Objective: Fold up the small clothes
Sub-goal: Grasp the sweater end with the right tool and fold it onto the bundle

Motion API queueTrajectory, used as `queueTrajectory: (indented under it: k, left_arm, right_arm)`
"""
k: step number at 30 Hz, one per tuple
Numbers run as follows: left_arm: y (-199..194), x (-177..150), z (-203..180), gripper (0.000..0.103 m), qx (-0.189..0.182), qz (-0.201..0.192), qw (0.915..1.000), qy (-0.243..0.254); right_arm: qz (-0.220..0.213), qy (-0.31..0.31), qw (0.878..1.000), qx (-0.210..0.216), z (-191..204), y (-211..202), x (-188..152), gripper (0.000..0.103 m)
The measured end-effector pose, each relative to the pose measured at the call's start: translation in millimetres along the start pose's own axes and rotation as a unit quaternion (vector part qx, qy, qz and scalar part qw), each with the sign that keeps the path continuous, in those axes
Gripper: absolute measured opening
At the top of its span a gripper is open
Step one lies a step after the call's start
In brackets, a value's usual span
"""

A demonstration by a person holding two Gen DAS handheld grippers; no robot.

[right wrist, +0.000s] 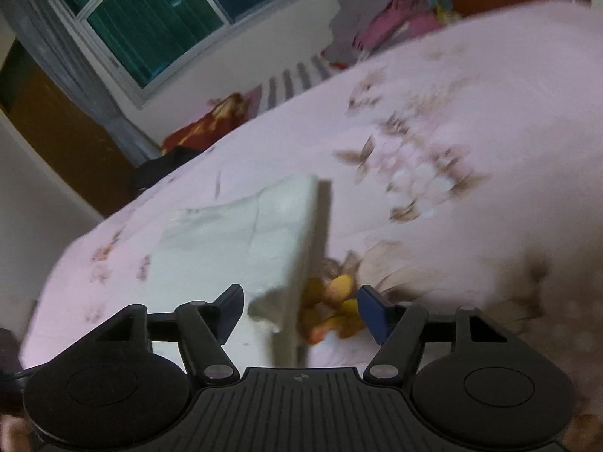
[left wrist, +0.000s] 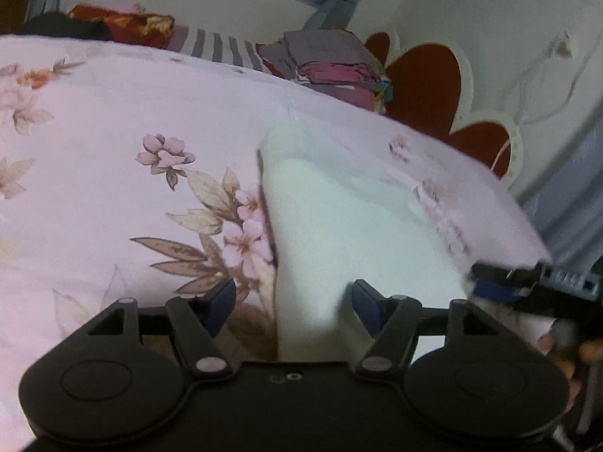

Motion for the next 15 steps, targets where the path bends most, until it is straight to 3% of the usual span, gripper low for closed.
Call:
queueTrajectory:
  k: [4,8,11,15]
  left_arm:
    - [12,6,5,0.07,-0.021,0.012,0.9988,-0.042]
    - [28,4,14,0.064,-0.051,0.039,0.993,-0.099]
    - [35,7,22,0.059,-0.071,0.046,0.9858,-0.145]
    - [40,9,12,0.058,-0.053,0.049,0.9901,-0.12]
  right_arm:
    - [0.032,0.039,0.998,0.035,-9,21,-3,0.066]
    - [0.047,0.093,0.991,0.079,-18,35,-5,0.066]
    - [0.058,0.119,0.987,0.094,-16,43,0,0.058]
    - [0.069,0.098,0.988,0.101,-10,54,4,0.056]
Point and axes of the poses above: each gripper's, at about its wrist camera, not at the fingertips, and y roughly the way its jaws point, z to its left, x to its top, the point moved 7 cm from there along y, roughly the way its jaws point, and after that the axes turned 7 degrees about x, right-handed, at the moved point
